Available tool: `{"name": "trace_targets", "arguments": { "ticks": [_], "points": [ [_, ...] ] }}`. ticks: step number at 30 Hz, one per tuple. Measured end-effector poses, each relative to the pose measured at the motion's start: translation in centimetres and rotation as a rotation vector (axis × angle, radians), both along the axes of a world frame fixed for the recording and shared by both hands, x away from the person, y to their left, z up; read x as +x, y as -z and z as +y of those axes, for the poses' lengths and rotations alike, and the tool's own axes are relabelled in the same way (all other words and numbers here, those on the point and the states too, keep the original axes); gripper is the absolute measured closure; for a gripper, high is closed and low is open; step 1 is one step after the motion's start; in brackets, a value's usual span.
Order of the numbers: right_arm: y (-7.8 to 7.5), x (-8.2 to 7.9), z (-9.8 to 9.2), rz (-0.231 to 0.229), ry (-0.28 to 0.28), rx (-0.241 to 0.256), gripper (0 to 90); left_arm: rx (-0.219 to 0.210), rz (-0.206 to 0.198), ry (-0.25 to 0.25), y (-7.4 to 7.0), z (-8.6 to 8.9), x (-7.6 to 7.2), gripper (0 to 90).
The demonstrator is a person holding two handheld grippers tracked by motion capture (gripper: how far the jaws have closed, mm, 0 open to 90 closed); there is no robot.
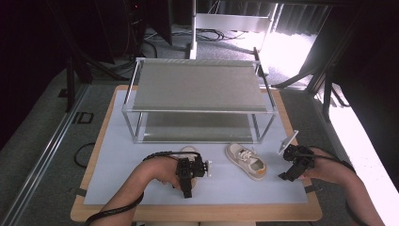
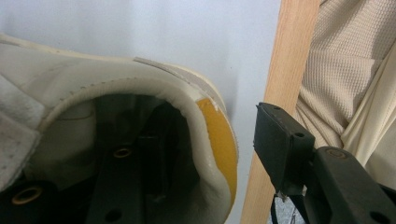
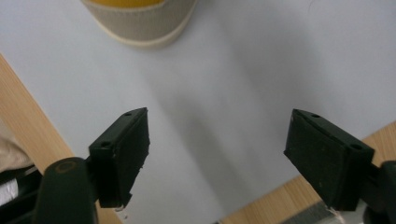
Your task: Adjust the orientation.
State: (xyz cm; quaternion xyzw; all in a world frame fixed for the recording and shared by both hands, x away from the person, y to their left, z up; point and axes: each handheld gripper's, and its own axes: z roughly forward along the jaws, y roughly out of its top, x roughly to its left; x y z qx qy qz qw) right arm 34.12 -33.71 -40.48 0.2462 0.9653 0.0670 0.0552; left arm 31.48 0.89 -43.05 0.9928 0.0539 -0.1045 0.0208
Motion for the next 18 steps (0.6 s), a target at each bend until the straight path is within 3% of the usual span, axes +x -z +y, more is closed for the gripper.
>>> {"name": "trace_targets", "arguments": {
  "ticks": [3,7,18],
  "points": [
    [-0.2,0.1,0.6,0.022,-0.016,-0.051,21.4,-0.003,-0.001,0.0,0.0,-0.1,0.0,49.1],
    [-0.8,0.2,1.1,0.015,-0.027,-0.061,20.7,-0.002,-0.002,0.001,0.0,-0.1,0.0,49.1],
    [-3.5,0.0,2.7,-0.025,-0.1,0.03,20.4,0.0,0.0,0.004,0.0,-0.1,0.0,49.1]
  ]
}}
